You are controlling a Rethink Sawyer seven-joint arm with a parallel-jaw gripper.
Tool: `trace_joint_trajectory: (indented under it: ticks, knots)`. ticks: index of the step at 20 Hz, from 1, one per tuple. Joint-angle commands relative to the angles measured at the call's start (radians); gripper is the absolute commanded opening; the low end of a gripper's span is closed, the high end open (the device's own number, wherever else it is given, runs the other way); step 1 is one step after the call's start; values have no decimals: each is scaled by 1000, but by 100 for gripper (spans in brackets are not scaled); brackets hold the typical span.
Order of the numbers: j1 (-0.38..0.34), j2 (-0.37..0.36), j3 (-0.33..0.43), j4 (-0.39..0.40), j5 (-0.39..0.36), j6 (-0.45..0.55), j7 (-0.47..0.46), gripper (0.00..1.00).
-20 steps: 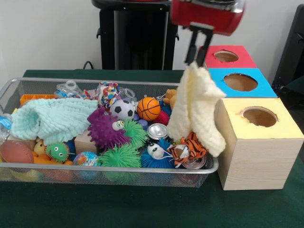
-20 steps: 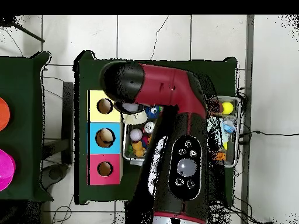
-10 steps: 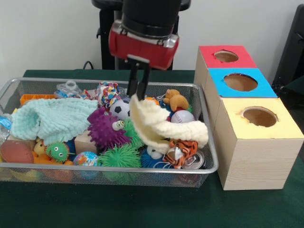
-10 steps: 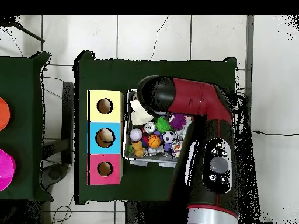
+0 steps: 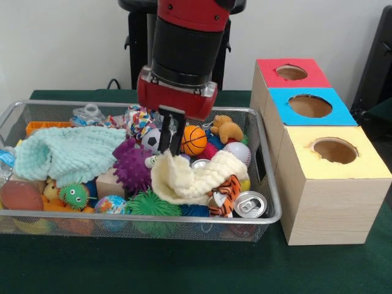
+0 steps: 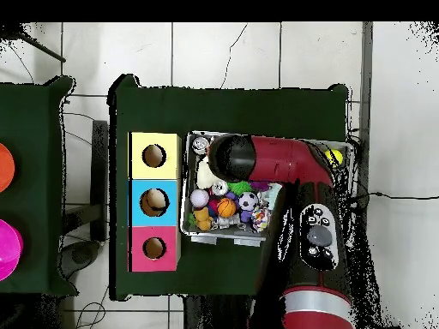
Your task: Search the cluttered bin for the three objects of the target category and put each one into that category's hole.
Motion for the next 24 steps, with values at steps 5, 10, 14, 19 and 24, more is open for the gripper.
trace_joint_trajectory:
  ticks: [5, 10, 14, 19, 24]
  knots:
    - [-3, 40, 130, 222, -112, -135, -49, 0]
    - [-7, 55, 133, 273, -135, -217, -4, 0]
    - [-13, 62, 135, 305, -150, -267, 15, 0]
    - [-15, 63, 132, 328, -156, -290, 28, 0]
    - [-14, 64, 131, 329, -150, -290, 23, 0]
